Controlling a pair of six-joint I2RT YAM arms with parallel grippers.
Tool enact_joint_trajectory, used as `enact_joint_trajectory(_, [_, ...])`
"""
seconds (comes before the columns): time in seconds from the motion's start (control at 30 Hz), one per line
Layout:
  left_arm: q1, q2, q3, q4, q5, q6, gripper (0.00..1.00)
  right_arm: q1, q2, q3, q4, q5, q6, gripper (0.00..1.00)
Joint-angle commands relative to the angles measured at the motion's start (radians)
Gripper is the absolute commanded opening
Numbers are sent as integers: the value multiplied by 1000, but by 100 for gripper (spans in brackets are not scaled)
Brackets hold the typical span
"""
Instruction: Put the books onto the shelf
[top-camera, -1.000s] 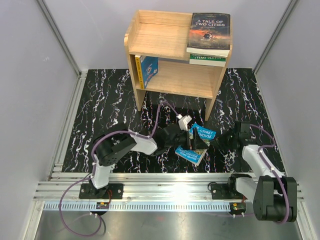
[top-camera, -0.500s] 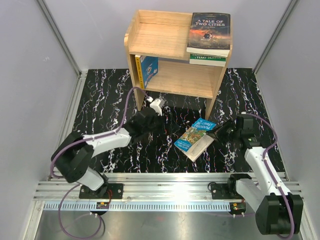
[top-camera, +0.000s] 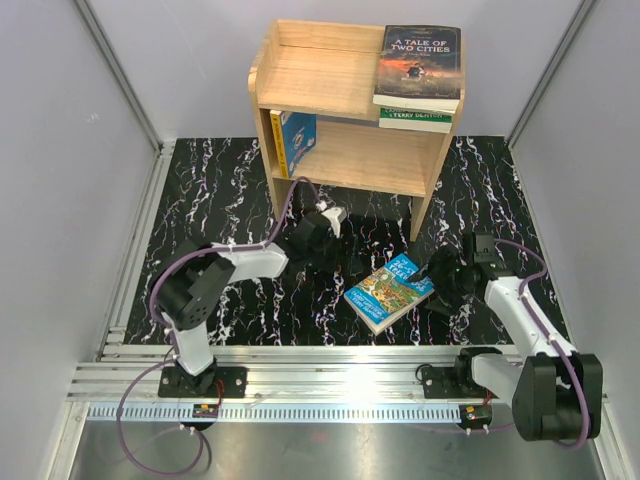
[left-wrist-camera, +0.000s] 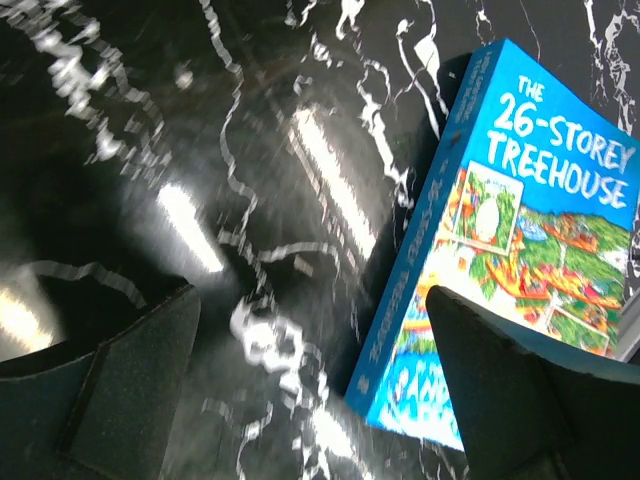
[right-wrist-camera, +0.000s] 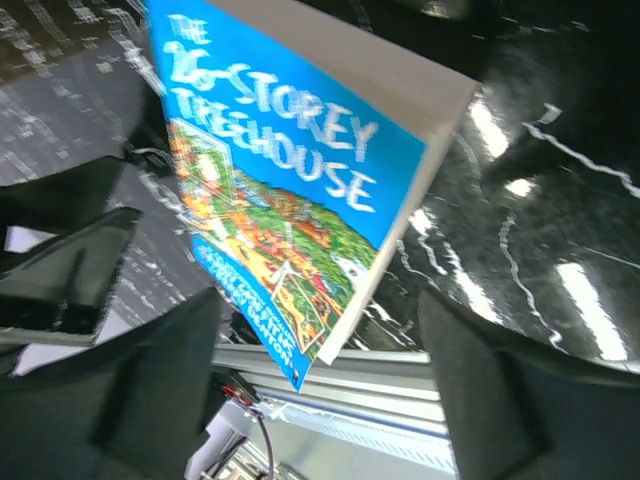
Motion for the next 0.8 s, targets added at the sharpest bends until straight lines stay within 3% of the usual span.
enact_joint_trajectory(0.0, [-1, 46, 88, 7, 72, 29, 99, 6, 49, 54, -53, 45, -40, 91])
enact_joint_trajectory(0.2, [-3, 141, 193, -45, 165, 52, 99, 7, 107, 2, -44, 58, -21, 98])
enact_joint_trajectory(0.3, [-3, 178, 222, -33, 239, 22, 99, 21, 123, -53, 45, 32, 21, 100])
enact_joint_trajectory(0.43, [-6, 191, 181, 55, 316, -66, 99, 87, 178, -84, 153, 36, 88, 100])
enact_joint_trajectory(0.77, [-110, 168, 147, 59, 382, -118, 99, 193, 350, -119, 341, 67, 164, 100])
